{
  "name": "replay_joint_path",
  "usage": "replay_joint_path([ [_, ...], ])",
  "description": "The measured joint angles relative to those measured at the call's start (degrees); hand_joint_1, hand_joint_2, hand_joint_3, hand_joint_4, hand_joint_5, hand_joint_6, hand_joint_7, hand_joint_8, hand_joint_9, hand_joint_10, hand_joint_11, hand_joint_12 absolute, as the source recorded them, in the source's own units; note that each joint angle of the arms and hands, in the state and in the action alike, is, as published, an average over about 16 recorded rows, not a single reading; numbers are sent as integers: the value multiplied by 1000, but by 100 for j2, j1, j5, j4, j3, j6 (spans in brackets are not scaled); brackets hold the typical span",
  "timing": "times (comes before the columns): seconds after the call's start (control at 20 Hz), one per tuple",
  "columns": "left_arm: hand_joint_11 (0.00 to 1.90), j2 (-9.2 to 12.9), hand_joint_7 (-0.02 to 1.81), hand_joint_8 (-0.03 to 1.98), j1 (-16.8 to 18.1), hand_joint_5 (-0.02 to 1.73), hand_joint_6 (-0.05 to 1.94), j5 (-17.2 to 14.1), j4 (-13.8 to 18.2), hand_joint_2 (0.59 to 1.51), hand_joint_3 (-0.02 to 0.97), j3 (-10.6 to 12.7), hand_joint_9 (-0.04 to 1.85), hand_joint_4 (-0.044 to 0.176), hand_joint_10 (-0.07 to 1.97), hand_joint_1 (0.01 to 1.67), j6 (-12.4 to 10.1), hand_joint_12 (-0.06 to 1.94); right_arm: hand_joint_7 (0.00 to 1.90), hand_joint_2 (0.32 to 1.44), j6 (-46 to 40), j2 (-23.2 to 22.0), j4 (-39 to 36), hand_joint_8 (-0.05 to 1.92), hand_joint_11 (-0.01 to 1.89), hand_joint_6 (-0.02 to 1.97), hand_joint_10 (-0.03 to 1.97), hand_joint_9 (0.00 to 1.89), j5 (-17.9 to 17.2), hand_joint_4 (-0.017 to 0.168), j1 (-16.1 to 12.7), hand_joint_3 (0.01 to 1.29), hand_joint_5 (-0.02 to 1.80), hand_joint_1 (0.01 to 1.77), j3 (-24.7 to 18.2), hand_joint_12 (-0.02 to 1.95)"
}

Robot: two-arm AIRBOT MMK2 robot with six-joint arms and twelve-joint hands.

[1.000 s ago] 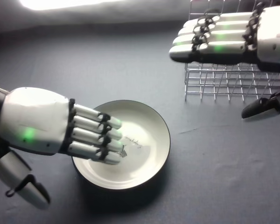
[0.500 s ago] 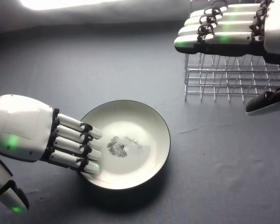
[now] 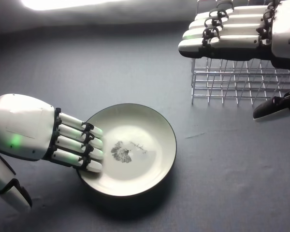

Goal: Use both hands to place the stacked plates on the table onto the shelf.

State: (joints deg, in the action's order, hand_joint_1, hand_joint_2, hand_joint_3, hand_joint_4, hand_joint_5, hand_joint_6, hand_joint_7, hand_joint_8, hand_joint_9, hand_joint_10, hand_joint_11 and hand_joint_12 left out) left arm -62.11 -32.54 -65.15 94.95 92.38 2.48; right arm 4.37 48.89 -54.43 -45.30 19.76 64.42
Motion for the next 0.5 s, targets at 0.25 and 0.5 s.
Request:
replay_joint_path([
  [0.25, 17, -59, 5, 3, -39, 2, 12, -16, 17, 1107, 19, 145, 20, -2, 6, 14, 2, 0, 14, 932, 1, 0, 1, 7, 20, 26, 17, 13, 1, -3, 1, 21, 21, 1131, -4, 13],
  [0.5, 16, -84, -1, -4, -160, -4, 15, -12, -65, 1108, 19, 163, 17, -6, 5, 14, 30, -1, 14, 932, 3, 0, 1, 7, 20, 27, 17, 13, -2, -3, 1, 21, 20, 1133, -4, 14],
])
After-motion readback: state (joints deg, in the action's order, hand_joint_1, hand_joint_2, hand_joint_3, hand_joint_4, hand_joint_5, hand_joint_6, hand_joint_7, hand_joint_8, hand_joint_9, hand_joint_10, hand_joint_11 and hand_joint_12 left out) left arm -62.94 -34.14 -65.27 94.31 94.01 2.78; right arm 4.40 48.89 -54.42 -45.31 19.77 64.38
